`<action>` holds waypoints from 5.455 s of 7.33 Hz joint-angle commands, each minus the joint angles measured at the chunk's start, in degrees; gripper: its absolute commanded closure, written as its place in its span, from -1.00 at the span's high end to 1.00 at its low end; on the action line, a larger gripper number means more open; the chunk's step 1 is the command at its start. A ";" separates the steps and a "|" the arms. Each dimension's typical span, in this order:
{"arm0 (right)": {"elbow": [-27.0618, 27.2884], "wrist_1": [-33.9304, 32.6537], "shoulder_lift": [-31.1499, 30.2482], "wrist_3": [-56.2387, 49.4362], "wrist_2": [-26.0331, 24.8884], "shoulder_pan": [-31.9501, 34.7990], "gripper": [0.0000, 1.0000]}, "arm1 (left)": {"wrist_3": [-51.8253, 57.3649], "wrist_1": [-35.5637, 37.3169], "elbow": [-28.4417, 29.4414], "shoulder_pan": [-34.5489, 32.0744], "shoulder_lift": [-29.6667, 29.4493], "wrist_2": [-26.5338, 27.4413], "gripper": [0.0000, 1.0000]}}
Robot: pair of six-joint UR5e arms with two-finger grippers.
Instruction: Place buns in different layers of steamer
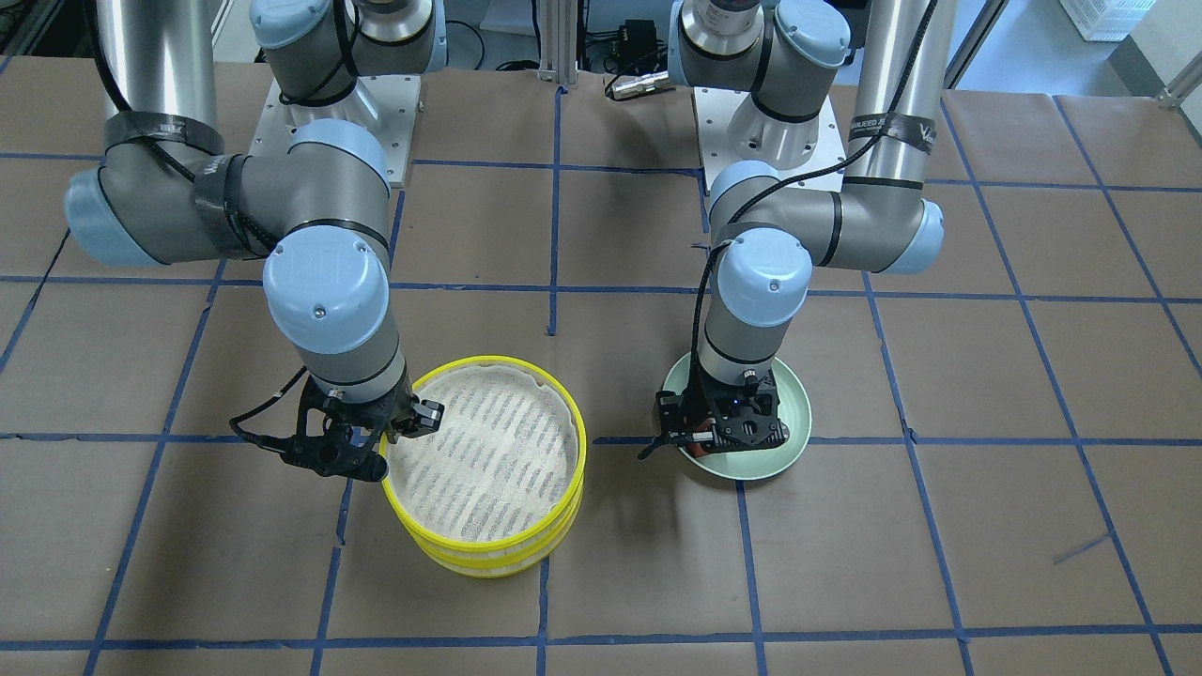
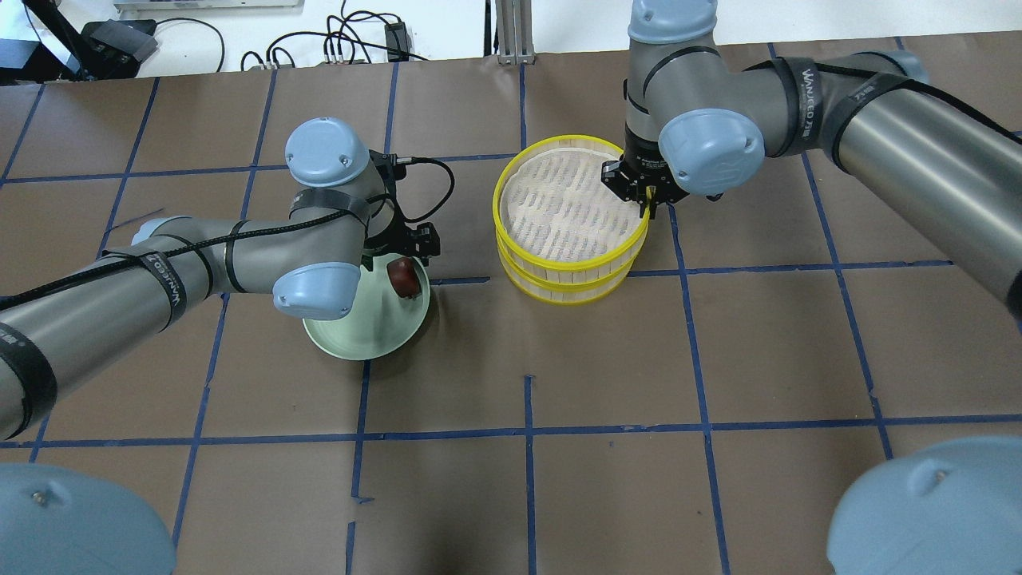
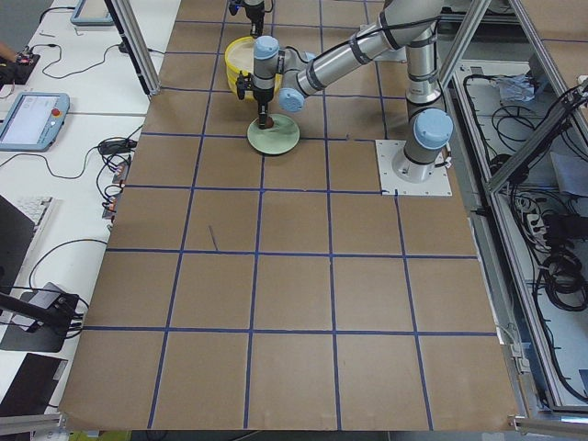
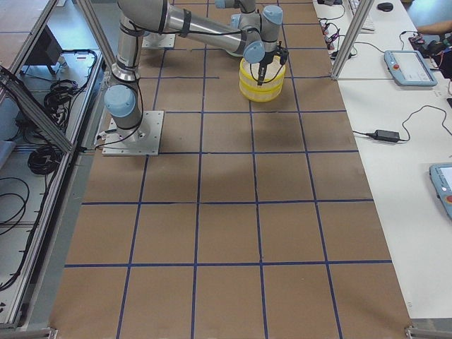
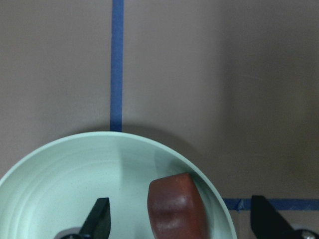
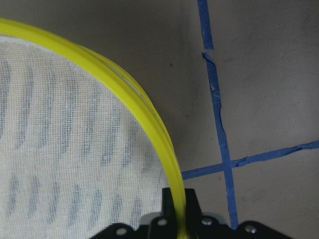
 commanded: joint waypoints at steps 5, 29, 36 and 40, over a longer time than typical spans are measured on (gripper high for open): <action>0.13 0.10 0.61 0.75 0.52 0.04 -0.85 | -7.85 -5.15 4.39 -0.52 3.30 -1.04 -0.99; -5.50 26.47 -18.46 -17.97 4.82 -6.38 1.00 | 1.71 -49.50 17.87 6.69 21.82 -6.03 1.00; -5.41 23.83 -18.81 -17.89 4.12 -6.38 1.00 | 3.12 -50.45 16.72 7.91 23.62 -1.66 1.00; -5.23 23.83 -18.72 -17.97 4.03 -6.38 1.00 | 3.03 -50.45 16.63 8.00 23.62 -1.66 1.00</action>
